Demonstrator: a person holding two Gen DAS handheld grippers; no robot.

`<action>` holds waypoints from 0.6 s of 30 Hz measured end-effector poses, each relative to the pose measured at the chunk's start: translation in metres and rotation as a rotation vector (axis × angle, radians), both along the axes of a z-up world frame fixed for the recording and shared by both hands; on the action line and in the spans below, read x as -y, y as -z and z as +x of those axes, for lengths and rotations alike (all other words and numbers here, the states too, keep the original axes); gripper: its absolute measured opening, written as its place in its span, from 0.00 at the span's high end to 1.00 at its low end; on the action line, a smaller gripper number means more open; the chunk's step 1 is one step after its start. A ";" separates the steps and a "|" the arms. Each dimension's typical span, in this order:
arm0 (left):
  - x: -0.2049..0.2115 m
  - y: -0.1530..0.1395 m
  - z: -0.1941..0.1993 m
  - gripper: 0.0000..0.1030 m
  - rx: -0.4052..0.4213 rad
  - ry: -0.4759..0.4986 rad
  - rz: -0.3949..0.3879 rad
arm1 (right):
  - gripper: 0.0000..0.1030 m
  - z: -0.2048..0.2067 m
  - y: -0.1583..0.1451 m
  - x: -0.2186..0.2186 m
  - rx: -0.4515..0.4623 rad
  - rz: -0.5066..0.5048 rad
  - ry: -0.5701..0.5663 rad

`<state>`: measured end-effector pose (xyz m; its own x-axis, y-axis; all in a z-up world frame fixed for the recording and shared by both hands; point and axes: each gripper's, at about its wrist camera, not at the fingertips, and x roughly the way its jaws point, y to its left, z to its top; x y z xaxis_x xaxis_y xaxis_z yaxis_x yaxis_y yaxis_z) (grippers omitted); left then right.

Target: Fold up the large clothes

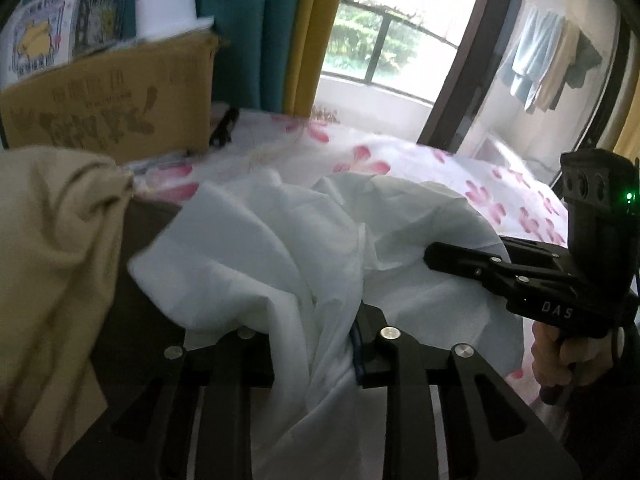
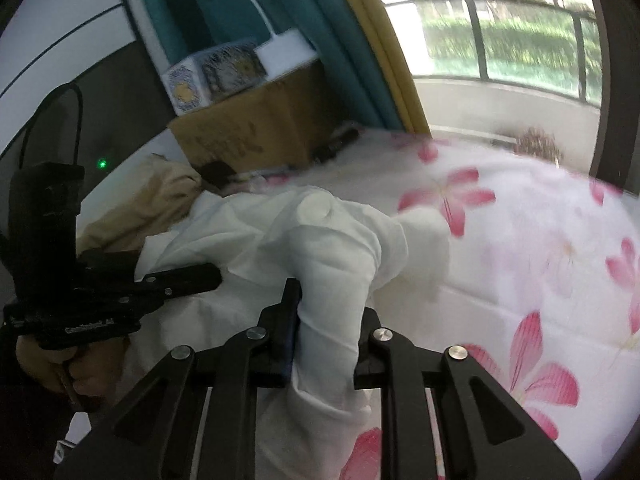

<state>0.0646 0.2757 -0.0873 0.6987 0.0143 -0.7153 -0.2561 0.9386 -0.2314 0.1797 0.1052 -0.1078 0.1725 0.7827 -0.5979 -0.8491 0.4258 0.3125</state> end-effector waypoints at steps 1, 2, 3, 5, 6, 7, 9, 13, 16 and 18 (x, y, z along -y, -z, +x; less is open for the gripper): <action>-0.001 0.003 0.001 0.65 -0.009 -0.001 -0.009 | 0.79 0.001 0.003 0.000 -0.009 -0.005 0.005; -0.002 0.008 0.002 0.61 -0.024 -0.001 -0.024 | 0.78 0.003 0.008 0.002 -0.025 -0.011 0.014; -0.003 0.012 0.002 0.59 -0.038 0.002 -0.048 | 0.77 0.005 0.012 0.004 -0.039 -0.016 0.022; -0.002 0.014 0.001 0.55 -0.043 0.000 -0.054 | 0.75 0.008 0.017 0.008 -0.061 -0.019 0.033; -0.001 0.015 0.001 0.53 -0.047 -0.004 -0.047 | 0.74 0.009 0.019 0.010 -0.066 -0.018 0.036; -0.001 0.015 0.000 0.51 -0.050 -0.007 -0.044 | 0.72 0.009 0.020 0.012 -0.070 -0.019 0.038; -0.001 0.015 -0.001 0.47 -0.061 -0.022 -0.037 | 0.66 0.009 0.021 0.015 -0.071 -0.026 0.050; 0.004 0.005 -0.005 0.44 -0.053 -0.052 0.016 | 0.50 0.007 0.020 0.017 -0.069 -0.037 0.063; 0.011 -0.008 -0.011 0.44 -0.026 -0.070 0.077 | 0.40 0.004 0.016 0.023 -0.047 -0.055 0.084; 0.015 -0.018 -0.017 0.44 -0.007 -0.092 0.116 | 0.40 0.003 0.012 0.034 -0.040 -0.058 0.097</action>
